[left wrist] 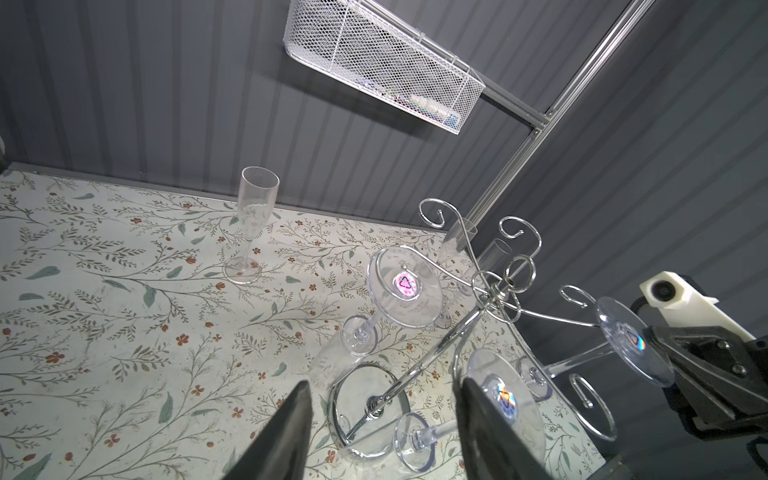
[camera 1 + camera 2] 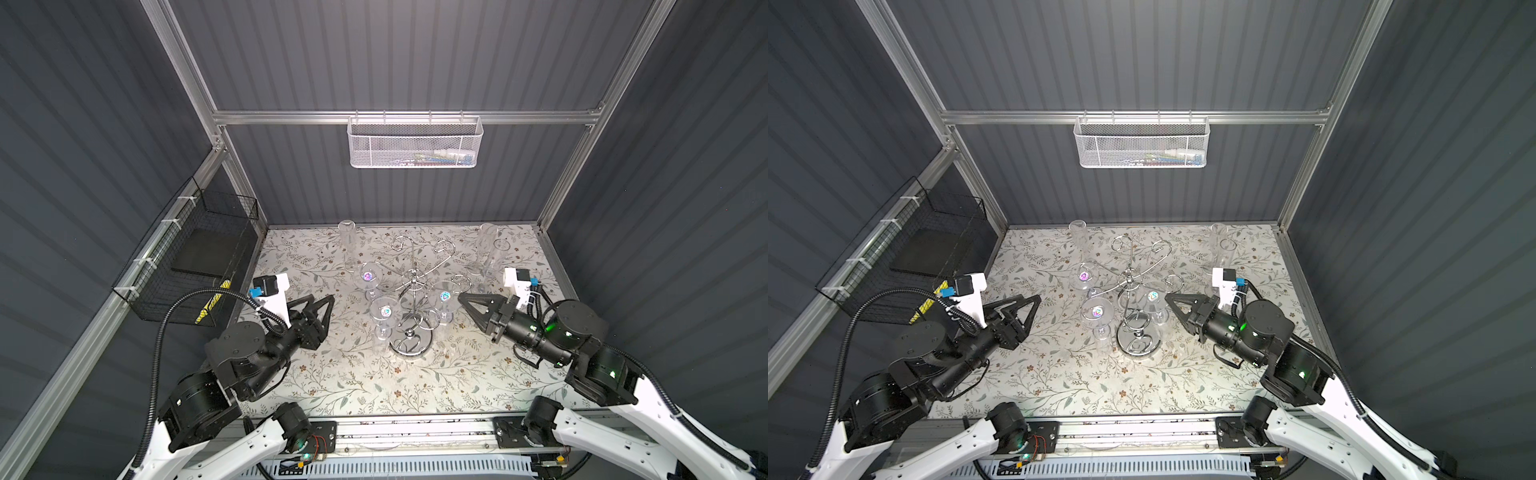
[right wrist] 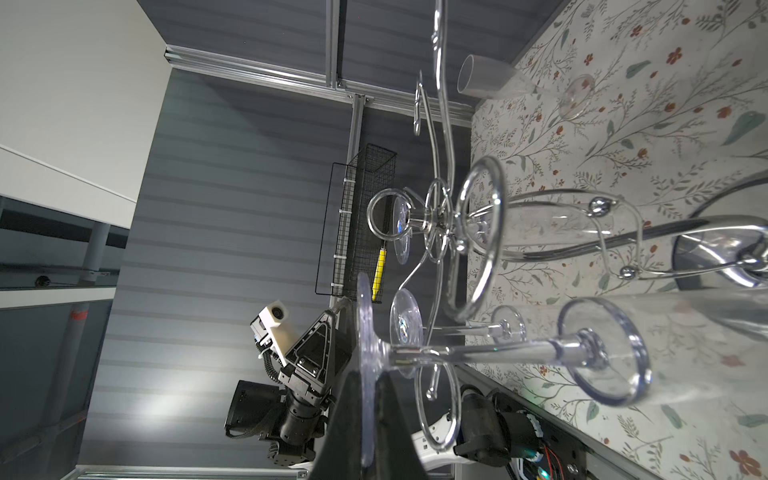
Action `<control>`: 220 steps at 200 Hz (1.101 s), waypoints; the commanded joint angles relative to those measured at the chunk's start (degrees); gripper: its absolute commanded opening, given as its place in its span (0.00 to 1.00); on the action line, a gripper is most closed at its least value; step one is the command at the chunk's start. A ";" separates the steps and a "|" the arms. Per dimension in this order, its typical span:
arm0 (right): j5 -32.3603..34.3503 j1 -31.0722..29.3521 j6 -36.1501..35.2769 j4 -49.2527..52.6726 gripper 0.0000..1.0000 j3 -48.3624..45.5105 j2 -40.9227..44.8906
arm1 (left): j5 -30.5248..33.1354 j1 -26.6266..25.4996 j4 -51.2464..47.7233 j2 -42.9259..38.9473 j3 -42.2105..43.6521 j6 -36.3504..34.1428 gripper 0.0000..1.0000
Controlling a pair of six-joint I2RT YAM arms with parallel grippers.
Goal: Take the wine glass off the wine glass rack
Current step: 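Lift the flute glass off the rack with the right gripper while the left arm rises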
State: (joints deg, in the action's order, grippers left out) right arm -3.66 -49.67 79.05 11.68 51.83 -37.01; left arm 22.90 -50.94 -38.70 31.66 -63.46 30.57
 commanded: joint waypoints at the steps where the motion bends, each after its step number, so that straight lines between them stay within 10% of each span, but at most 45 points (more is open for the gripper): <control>1: 2.70 -0.25 -1.68 3.04 0.00 0.37 2.83 | -3.00 -0.06 2.41 0.98 -0.12 2.63 0.57; 111: 7.06 -0.25 -14.99 14.69 0.00 10.33 8.53 | -17.48 0.00 18.48 8.16 -2.02 16.88 0.58; 220: -4.77 -0.25 -50.71 5.53 0.00 29.83 -5.48 | -28.09 -0.04 35.08 17.62 -7.96 30.43 0.72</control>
State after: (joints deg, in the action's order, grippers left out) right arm -3.29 -49.67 40.86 22.37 76.69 -39.64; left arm -1.61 -50.94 -9.32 47.92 -68.12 56.93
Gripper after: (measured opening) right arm 0.071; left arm 0.706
